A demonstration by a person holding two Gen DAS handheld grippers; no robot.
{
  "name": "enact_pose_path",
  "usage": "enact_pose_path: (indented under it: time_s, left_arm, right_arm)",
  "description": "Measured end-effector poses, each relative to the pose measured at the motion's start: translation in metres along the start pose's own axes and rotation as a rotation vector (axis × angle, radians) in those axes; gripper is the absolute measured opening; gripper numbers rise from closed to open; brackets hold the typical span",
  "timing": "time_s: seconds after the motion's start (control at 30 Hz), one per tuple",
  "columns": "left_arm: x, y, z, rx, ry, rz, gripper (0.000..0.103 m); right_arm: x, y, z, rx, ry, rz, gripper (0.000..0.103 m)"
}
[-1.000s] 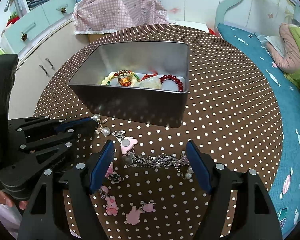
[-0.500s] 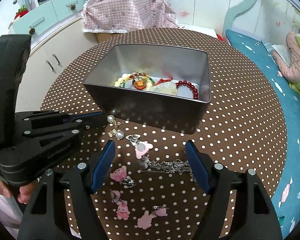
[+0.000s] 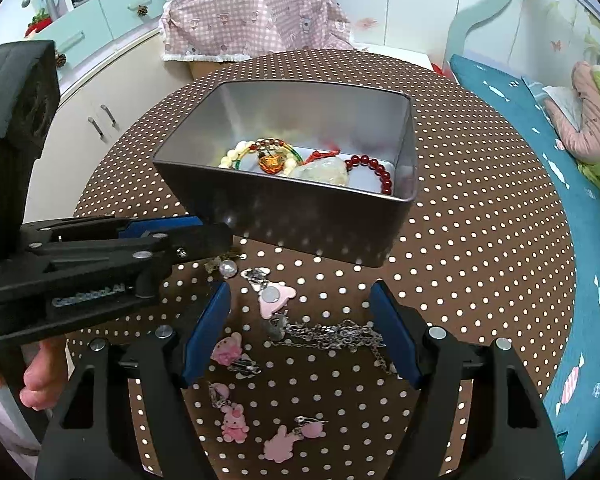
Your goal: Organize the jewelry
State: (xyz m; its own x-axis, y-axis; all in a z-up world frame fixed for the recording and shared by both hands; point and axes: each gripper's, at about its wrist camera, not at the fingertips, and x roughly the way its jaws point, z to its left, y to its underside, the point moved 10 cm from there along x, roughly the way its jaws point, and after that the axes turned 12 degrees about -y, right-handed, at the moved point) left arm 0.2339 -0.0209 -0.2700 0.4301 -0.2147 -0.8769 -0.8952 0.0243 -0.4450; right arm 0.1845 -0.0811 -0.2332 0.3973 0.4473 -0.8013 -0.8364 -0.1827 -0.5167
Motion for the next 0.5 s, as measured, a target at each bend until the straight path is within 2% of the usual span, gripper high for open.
enact_pose_path:
  time_s: [0.17,0.2,0.23,0.27,0.5]
  left_arm:
    - [0.004,-0.003,-0.010,0.026,-0.041,-0.012,0.030]
    - [0.004,-0.003,-0.012,0.034,-0.052,-0.013,0.027]
    - [0.004,-0.003,-0.013,0.045,-0.067,-0.016,0.018]
    - [0.005,-0.003,-0.017,0.053,-0.071,-0.013,0.014]
    - [-0.006,0.007,-0.019,0.061,-0.053,-0.047,0.013]
  right_arm:
    - [-0.001,0.000,-0.008,0.013,0.010,-0.002,0.069]
    - [-0.001,0.000,-0.010,0.016,0.013,-0.002,0.069]
    - [-0.001,-0.001,-0.011,0.019,0.015,-0.003,0.069]
    - [-0.001,-0.001,-0.011,0.021,0.015,-0.004,0.069]
    - [0.004,-0.001,0.000,0.003,-0.011,0.003,0.069]
